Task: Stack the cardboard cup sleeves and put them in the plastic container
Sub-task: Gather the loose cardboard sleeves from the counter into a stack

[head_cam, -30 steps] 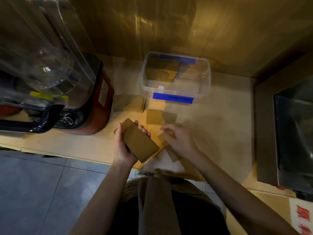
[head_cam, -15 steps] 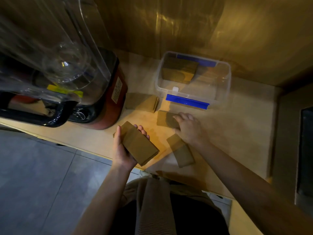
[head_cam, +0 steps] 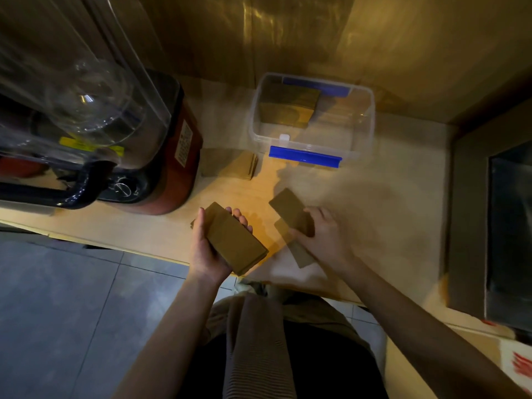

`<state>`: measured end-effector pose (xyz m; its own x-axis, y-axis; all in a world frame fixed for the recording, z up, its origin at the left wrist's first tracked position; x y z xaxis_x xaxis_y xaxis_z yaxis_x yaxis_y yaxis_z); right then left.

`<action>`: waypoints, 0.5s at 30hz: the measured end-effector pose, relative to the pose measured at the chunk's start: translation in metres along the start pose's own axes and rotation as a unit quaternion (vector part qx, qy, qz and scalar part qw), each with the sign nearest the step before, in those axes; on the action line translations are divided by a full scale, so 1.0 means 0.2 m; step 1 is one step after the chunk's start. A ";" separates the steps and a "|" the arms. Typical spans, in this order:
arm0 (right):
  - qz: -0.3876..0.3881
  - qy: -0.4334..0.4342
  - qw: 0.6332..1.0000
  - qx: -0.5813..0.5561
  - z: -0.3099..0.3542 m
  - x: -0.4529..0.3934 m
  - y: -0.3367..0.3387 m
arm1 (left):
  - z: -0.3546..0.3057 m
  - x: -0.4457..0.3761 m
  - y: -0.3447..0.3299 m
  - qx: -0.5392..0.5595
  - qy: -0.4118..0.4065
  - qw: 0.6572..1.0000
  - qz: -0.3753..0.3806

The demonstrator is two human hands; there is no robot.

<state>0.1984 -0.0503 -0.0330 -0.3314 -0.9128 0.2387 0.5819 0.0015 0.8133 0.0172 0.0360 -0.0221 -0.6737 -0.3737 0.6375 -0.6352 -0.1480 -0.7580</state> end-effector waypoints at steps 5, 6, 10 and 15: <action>0.034 -0.025 0.998 0.047 -0.02 0.18 -0.15 | 0.03 0.01 -0.01 -0.010 0.021 1.000 -0.001; 0.035 -0.029 0.997 0.060 -0.02 0.20 -0.18 | 0.04 0.01 0.00 -0.011 0.025 1.000 -0.001; 0.032 -0.059 0.993 0.094 -0.02 0.25 -0.23 | 0.05 0.03 0.01 -0.024 0.037 0.999 0.006; 0.008 -0.090 0.992 0.093 -0.01 0.27 -0.24 | 0.06 0.05 0.01 -0.026 0.048 0.999 0.007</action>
<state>0.1536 -0.1007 -0.0608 -0.4603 -0.8241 0.3301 0.4463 0.1066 0.8885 0.0132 0.0198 -0.0195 -0.7133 -0.2863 0.6398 -0.6434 -0.0947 -0.7597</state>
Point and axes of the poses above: each hand's wrist, its own x-axis away from the middle knuckle, its own y-axis out of the back of the hand, z = x × y, the point moved 5 cm from there along -x, towards the middle knuckle, and after that the axes turned 9 degrees about y, right-handed, at the moved point
